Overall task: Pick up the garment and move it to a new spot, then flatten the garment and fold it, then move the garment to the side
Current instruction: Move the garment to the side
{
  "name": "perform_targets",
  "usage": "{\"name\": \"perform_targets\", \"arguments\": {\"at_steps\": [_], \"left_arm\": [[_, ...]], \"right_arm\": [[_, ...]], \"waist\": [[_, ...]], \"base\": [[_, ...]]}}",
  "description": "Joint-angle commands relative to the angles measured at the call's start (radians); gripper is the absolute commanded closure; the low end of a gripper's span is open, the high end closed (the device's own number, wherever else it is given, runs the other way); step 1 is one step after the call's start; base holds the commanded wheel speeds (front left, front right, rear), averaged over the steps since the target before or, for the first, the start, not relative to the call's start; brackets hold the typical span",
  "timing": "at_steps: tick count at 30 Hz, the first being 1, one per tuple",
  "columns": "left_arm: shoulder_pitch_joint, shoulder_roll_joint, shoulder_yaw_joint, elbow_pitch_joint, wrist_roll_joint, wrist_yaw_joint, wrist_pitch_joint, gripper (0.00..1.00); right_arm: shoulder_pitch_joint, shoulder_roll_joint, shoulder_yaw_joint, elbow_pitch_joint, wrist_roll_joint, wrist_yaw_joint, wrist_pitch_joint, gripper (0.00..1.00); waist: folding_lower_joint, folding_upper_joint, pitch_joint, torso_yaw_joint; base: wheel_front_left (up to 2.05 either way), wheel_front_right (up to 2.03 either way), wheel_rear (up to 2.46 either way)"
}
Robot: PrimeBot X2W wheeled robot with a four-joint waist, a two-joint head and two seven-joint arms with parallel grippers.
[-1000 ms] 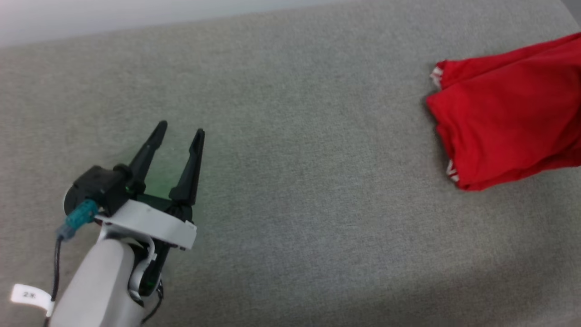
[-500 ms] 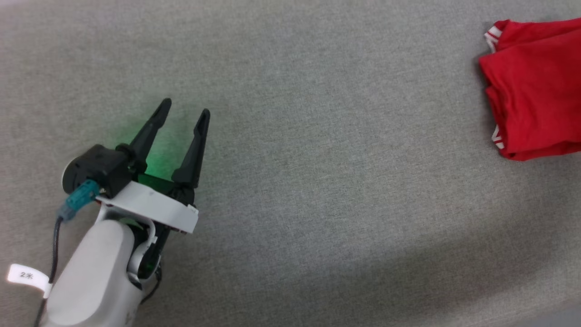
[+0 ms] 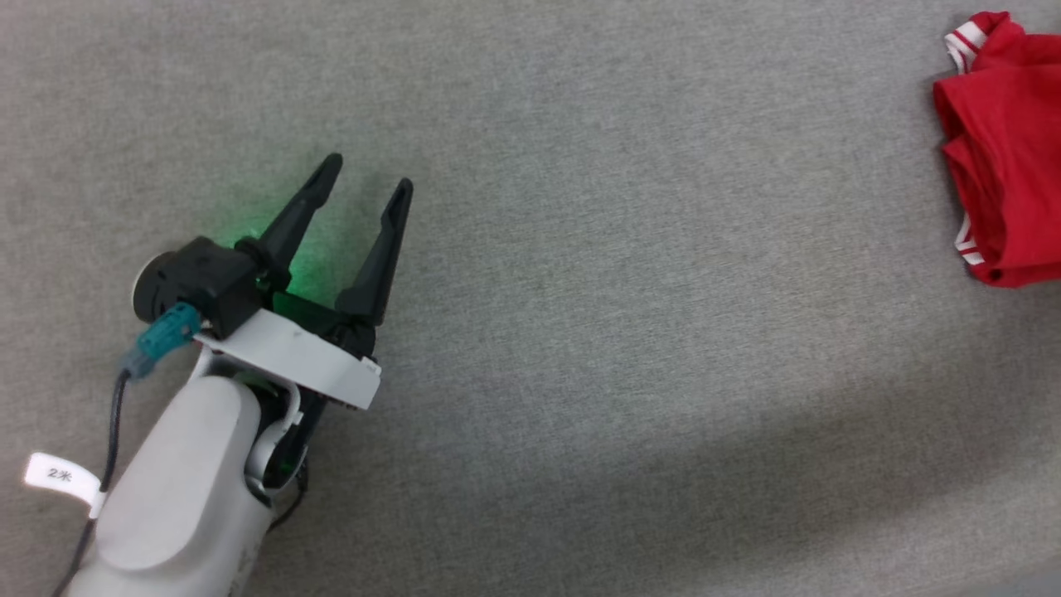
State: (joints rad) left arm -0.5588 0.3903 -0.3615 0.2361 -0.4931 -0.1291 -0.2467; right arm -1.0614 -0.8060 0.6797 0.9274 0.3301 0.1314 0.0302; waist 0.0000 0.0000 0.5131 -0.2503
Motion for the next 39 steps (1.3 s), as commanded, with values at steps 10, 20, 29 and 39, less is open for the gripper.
{"name": "perform_targets", "arguments": {"at_steps": [10, 20, 29, 39], "left_arm": [[-0.008, 0.009, -0.011, 0.016, -0.015, -0.001, -0.002, 0.0], [0.002, 0.001, -0.013, 0.028, -0.025, -0.001, -0.008, 0.0], [0.022, -0.008, -0.006, 0.039, -0.034, 0.0, -0.016, 0.0], [0.084, -0.025, 0.022, 0.051, -0.034, 0.006, -0.018, 0.0]], "right_arm": [[-0.055, 0.055, -0.05, 0.123, -0.095, -0.001, -0.092, 1.0], [-0.085, 0.097, -0.112, 0.235, -0.161, -0.001, -0.141, 0.11], [-0.096, 0.099, -0.157, 0.294, -0.203, -0.001, -0.189, 0.0], [-0.06, 0.151, -0.23, 0.322, -0.187, -0.001, -0.254, 0.0]], "waist": [[0.0, 0.0, 0.013, 0.031], [0.0, 0.0, -0.016, 0.041], [0.0, 0.0, -0.074, 0.059], [0.0, 0.0, -0.182, 0.093]], "base": [[0.0, 0.0, 0.0], [0.0, 0.0, 0.0], [0.0, 0.0, 0.0], [0.0, 0.0, 0.0]]}}
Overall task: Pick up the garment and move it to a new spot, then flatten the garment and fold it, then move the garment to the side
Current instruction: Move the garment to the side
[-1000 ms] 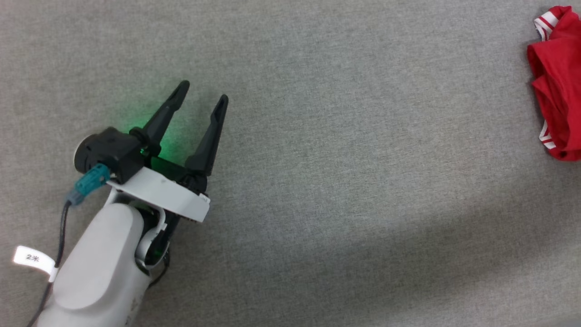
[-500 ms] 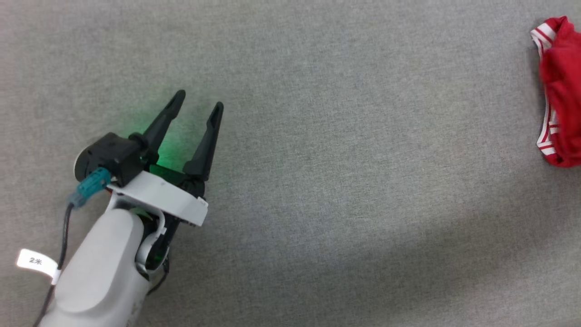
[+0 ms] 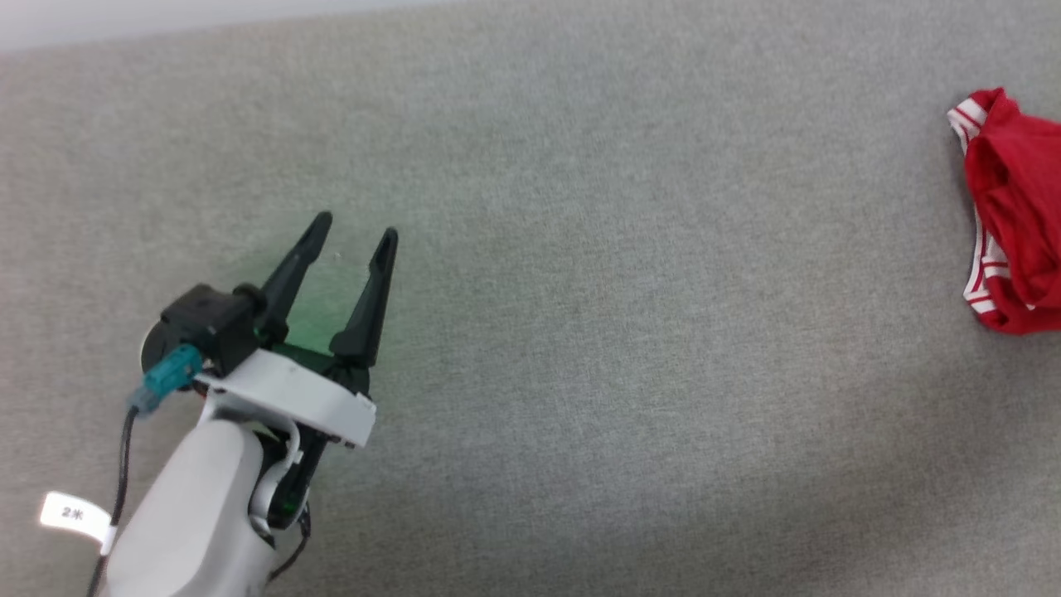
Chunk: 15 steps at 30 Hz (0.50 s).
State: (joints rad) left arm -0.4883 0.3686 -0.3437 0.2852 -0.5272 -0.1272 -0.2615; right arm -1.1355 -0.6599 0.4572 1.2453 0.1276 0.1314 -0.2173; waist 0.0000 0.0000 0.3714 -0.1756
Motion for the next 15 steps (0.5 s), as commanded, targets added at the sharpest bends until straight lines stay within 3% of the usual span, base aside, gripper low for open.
{"name": "perform_targets", "arguments": {"at_steps": [1, 10, 15], "left_arm": [[0.023, -0.004, 0.012, 0.001, -0.001, 0.005, -0.003, 0.0], [0.124, -0.021, 0.075, -0.008, 0.006, 0.011, -0.004, 0.0], [0.19, -0.031, 0.115, -0.015, 0.01, 0.014, -0.002, 0.0]], "right_arm": [[0.023, 0.017, -0.015, 0.003, 0.013, -0.001, -0.014, 0.0], [0.135, 0.11, -0.076, -0.056, 0.01, -0.001, -0.047, 0.0], [0.238, 0.142, -0.11, -0.169, 0.008, -0.001, -0.048, 0.0]], "waist": [[0.0, 0.0, -0.052, 0.021], [0.0, 0.0, -0.168, 0.057], [0.0, 0.0, -0.228, 0.08]], "base": [[0.0, 0.0, 0.0], [0.0, 0.0, 0.0], [0.0, 0.0, 0.0]]}}
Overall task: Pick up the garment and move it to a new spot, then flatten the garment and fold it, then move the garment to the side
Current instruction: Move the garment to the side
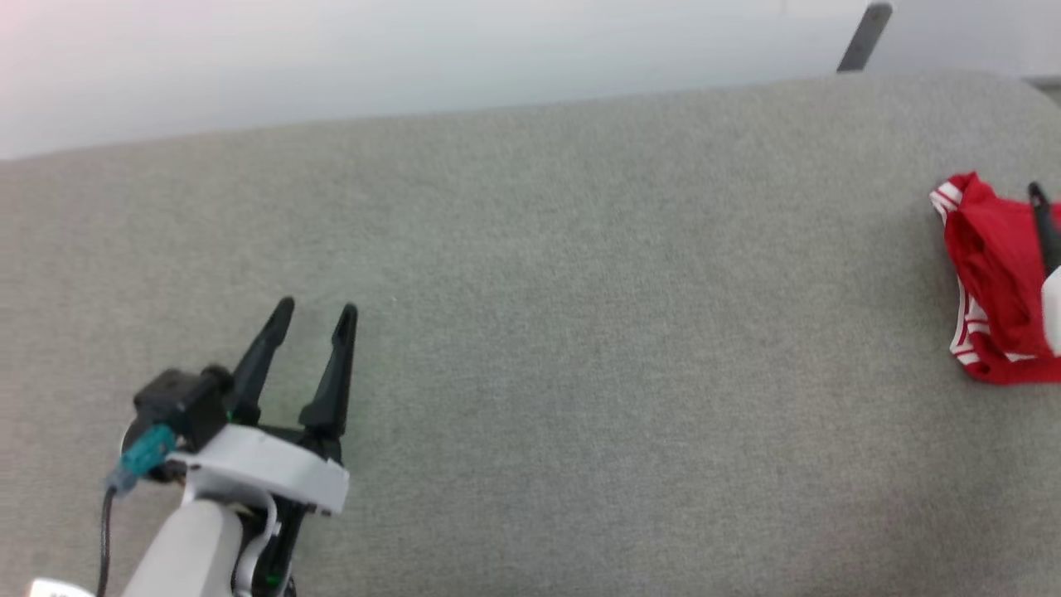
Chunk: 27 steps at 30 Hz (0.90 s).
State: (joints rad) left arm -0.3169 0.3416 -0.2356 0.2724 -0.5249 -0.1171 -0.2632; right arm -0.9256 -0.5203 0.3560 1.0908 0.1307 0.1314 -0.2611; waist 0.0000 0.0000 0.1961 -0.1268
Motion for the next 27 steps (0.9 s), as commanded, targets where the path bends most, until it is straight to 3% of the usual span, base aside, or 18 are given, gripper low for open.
{"name": "perform_targets", "arguments": {"at_steps": [1, 10, 27], "left_arm": [[0.031, -0.007, 0.014, -0.004, 0.009, 0.004, -0.001, 0.0], [0.149, -0.008, 0.092, -0.013, 0.007, 0.002, -0.001, 0.0], [0.318, -0.023, 0.22, -0.048, 0.026, 0.012, -0.001, 0.0]], "right_arm": [[0.056, 0.01, -0.017, -0.037, 0.006, -0.001, -0.004, 0.0], [0.28, 0.06, -0.091, -0.211, 0.031, -0.001, -0.005, 0.0], [0.596, 0.174, -0.239, -0.489, 0.034, -0.001, -0.005, 0.0]], "waist": [[0.0, 0.0, -0.066, 0.038], [0.0, 0.0, -0.16, 0.085], [0.0, 0.0, -0.226, 0.131]], "base": [[0.0, 0.0, 0.0], [0.0, 0.0, 0.0], [0.0, 0.0, 0.0]]}}
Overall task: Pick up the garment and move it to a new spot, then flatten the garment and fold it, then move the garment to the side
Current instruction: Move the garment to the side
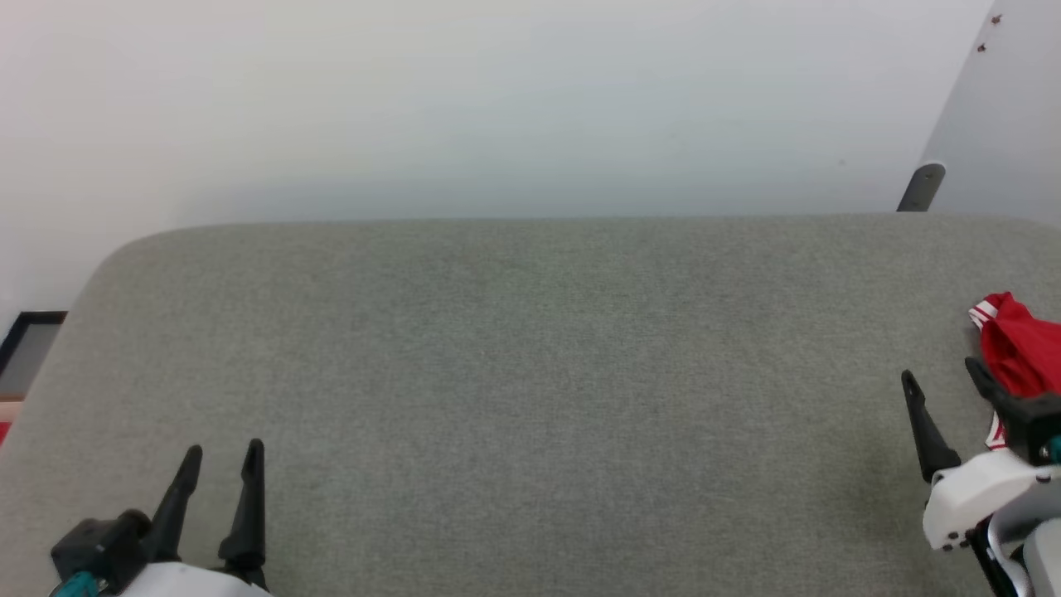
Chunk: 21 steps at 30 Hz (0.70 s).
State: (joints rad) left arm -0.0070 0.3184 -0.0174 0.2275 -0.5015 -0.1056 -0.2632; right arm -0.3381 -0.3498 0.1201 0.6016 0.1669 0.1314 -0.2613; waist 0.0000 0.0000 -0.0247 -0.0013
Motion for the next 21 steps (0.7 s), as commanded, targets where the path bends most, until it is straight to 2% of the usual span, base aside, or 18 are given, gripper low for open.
{"name": "perform_targets", "arguments": {"at_steps": [1, 10, 21], "left_arm": [[0.014, -0.001, 0.007, -0.004, 0.006, -0.001, -0.001, 0.0], [0.044, -0.011, 0.014, 0.014, 0.015, -0.018, -0.001, 0.0], [0.061, 0.009, 0.004, 0.009, 0.02, -0.025, -0.001, 0.0]], "right_arm": [[0.024, 0.009, -0.014, -0.017, -0.006, -0.001, -0.005, 0.0], [0.177, 0.08, -0.111, -0.159, -0.031, -0.001, -0.004, 0.0], [0.313, 0.154, -0.163, -0.281, -0.044, -0.001, -0.005, 0.0]], "waist": [[0.0, 0.0, -0.007, 0.008], [0.0, 0.0, -0.025, 0.032], [0.0, 0.0, -0.03, 0.045]], "base": [[0.0, 0.0, 0.0], [0.0, 0.0, 0.0], [0.0, 0.0, 0.0]]}}
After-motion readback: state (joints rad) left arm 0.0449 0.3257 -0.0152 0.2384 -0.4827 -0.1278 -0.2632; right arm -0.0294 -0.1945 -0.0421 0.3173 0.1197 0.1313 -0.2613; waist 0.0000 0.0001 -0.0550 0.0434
